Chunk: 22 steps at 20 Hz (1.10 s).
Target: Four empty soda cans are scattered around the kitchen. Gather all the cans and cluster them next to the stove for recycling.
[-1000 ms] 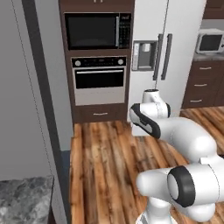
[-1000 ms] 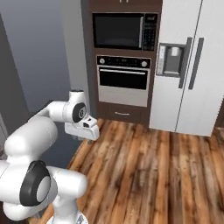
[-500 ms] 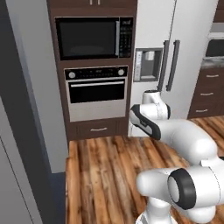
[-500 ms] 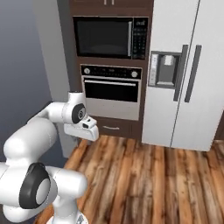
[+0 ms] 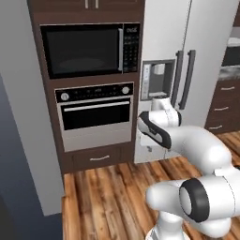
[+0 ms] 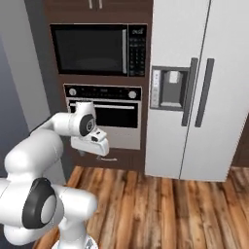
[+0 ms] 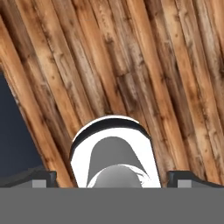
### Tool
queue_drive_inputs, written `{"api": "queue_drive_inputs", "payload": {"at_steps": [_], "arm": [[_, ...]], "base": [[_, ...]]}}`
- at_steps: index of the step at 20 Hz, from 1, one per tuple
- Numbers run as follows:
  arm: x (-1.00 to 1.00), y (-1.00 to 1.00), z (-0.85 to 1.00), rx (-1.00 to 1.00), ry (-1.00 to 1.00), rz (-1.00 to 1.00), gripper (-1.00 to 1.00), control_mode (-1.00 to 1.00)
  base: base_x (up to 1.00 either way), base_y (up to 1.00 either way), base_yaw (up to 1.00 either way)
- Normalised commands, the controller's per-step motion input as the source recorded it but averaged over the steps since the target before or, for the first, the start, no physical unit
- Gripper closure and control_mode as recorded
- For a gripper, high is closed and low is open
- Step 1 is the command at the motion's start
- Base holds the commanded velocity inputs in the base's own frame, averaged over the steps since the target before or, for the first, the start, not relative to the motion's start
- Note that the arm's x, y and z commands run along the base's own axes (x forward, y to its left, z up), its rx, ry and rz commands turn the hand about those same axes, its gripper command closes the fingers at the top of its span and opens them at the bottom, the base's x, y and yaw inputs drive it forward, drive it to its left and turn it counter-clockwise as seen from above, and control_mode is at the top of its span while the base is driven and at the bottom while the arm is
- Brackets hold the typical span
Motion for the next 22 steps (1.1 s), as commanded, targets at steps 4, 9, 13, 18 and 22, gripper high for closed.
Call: {"api": "queue_drive_inputs", "payload": {"at_steps": [4, 9, 13, 18, 22], "arm": [[0.0, 0.0, 0.0, 0.0, 0.0, 0.0, -1.0, 1.0], [0.0, 0.0, 0.0, 0.0, 0.0, 0.0, -1.0, 1.0], [0.0, 0.0, 0.0, 0.0, 0.0, 0.0, -1.0, 1.0], [0.0, 0.0, 0.0, 0.0, 0.0, 0.0, -1.0, 1.0], [0.0, 0.0, 0.0, 0.0, 0.0, 0.0, -1.0, 1.0]], "base": [[0.18, -0.08, -0.4], [0.0, -0.1, -0.46], [0.22, -0.17, -0.37], [0.39, -0.13, -0.33], [0.44, 0.0, -0.32]]}}
